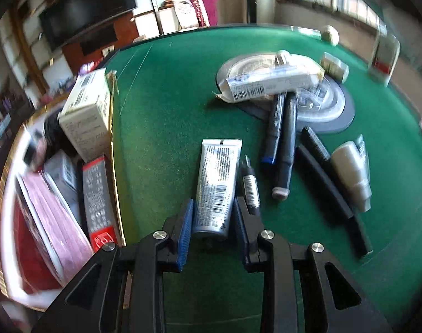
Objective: Organize objects
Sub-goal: 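Carry the hand cream tube and medicine box toward the white tray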
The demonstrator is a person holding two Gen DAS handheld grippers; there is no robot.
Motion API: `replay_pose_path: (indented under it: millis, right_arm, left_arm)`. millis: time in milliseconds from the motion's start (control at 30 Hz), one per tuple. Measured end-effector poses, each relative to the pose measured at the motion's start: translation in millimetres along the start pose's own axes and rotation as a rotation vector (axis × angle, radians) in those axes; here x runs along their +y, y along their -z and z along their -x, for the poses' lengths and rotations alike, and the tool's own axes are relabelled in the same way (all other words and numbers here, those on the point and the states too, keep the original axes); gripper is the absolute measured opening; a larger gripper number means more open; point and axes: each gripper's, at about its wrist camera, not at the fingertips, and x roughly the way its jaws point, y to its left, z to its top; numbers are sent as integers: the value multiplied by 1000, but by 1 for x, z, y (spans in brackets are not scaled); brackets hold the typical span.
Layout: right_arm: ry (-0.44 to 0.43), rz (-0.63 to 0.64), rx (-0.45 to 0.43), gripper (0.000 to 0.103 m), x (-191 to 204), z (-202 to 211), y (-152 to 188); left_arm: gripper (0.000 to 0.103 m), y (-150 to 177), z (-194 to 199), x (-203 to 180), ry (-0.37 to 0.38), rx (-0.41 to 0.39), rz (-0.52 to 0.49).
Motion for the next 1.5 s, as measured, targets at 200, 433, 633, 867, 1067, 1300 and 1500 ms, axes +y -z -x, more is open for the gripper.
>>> replay_pose_path:
  millis: [200, 433, 633, 867, 1067, 1300, 1500]
  right_arm:
    - [-11, -4, 4, 32, 0, -1, 1]
    - [-22, -12, 4, 32, 1, 2, 2]
    - [-32, -23, -19, 32, 0, 8, -1]
    - [-30, -12, -10, 32, 0, 6, 2]
    - [-25, -2, -3, 32, 3, 4, 6]
    - [-23, 5, 2, 32, 7, 3, 7]
    - [-23, 9, 3, 32, 8, 2, 7]
  left_arm:
    - [23, -7, 0, -11, -6, 65, -128]
    - [22, -4, 1, -16, -38, 37, -136]
    - [22, 9, 14, -2, 44, -25, -17]
    - [22, 12, 30, 7, 82, -73, 44]
    - [22, 14, 35, 12, 89, -102, 68]
    - [22, 14, 37, 20, 88, -116, 95]
    - [22, 13, 46, 27, 84, -143, 112]
